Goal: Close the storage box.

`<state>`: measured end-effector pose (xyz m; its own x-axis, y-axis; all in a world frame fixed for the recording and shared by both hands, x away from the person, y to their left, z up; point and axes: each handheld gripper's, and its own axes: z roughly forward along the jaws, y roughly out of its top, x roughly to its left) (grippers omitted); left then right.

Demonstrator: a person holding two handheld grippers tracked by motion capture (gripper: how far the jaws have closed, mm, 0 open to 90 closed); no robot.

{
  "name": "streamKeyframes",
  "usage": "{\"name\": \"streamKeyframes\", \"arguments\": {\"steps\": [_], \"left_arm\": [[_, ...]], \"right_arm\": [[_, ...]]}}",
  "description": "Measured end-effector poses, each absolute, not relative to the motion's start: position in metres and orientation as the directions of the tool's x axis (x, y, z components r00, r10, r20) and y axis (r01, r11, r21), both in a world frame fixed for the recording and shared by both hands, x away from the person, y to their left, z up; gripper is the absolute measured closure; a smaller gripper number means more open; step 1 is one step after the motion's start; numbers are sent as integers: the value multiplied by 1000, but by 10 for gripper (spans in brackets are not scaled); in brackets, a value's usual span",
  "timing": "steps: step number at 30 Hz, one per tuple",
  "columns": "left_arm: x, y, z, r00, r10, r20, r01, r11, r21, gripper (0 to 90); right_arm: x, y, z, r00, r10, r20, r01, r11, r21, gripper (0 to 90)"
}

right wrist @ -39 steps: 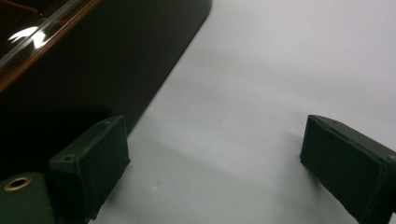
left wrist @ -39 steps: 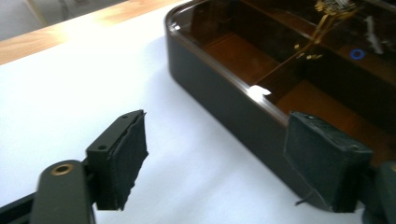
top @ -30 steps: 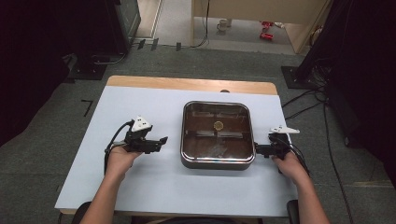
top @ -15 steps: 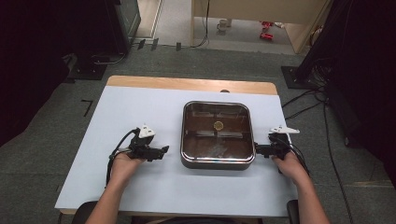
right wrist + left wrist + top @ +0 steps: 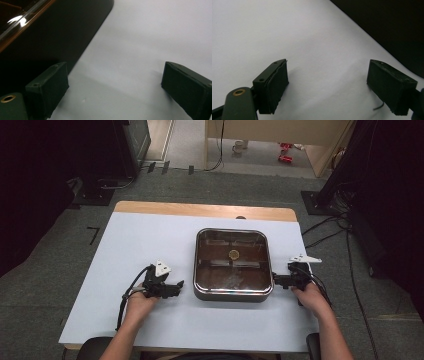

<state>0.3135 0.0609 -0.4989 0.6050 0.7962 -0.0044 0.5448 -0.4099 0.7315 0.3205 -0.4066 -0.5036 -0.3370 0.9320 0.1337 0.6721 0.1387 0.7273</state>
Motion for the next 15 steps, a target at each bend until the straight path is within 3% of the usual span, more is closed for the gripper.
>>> {"name": "streamKeyframes", "arguments": {"steps": [15], "left_arm": [[313, 61, -499, 604, 797, 0, 544, -413, 731, 167]], "right_arm": [[320, -406, -504, -337, 933, 128, 672, 142, 727, 68]]}}
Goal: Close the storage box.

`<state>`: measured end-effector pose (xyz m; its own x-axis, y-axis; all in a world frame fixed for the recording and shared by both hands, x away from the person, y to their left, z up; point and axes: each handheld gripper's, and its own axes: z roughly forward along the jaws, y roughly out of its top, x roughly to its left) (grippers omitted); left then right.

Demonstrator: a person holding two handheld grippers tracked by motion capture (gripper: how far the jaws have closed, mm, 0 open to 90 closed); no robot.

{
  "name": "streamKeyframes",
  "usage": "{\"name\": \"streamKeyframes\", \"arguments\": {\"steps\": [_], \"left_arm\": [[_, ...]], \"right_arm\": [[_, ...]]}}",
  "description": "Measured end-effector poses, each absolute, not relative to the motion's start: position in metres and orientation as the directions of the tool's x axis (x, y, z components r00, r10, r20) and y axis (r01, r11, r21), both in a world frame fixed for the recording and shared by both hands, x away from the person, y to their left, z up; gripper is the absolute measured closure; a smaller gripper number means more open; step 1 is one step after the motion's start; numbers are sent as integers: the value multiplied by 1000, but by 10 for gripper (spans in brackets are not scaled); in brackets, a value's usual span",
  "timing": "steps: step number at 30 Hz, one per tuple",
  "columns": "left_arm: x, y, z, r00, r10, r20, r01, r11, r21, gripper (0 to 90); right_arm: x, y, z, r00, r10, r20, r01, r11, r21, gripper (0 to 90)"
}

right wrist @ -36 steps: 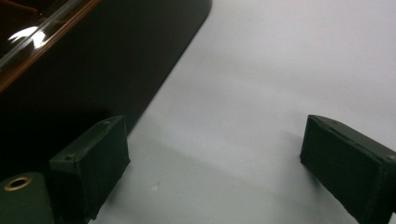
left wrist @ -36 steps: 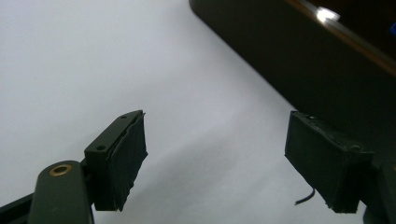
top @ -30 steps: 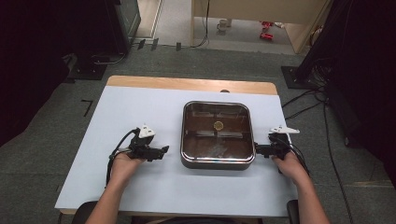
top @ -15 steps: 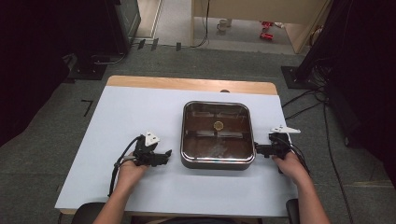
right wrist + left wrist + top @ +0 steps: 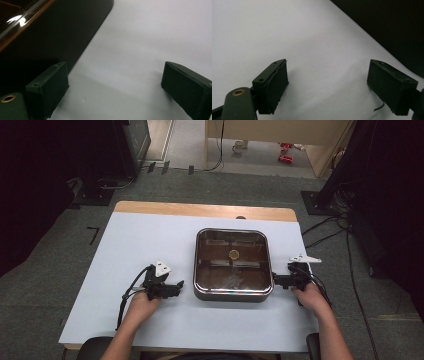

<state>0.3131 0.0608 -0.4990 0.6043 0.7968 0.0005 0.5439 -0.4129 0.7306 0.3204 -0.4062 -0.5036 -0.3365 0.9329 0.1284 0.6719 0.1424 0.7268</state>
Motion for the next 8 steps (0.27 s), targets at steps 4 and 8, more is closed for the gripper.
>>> {"name": "streamKeyframes", "arguments": {"steps": [4, 8], "left_arm": [[313, 60, -499, 598, 802, 3, 545, -410, 731, 157], [313, 60, -499, 584, 812, 2, 556, -401, 728, 134]], "right_arm": [[320, -406, -504, -336, 933, 129, 672, 142, 727, 68], [320, -406, -504, -336, 933, 128, 672, 142, 727, 68]]}}
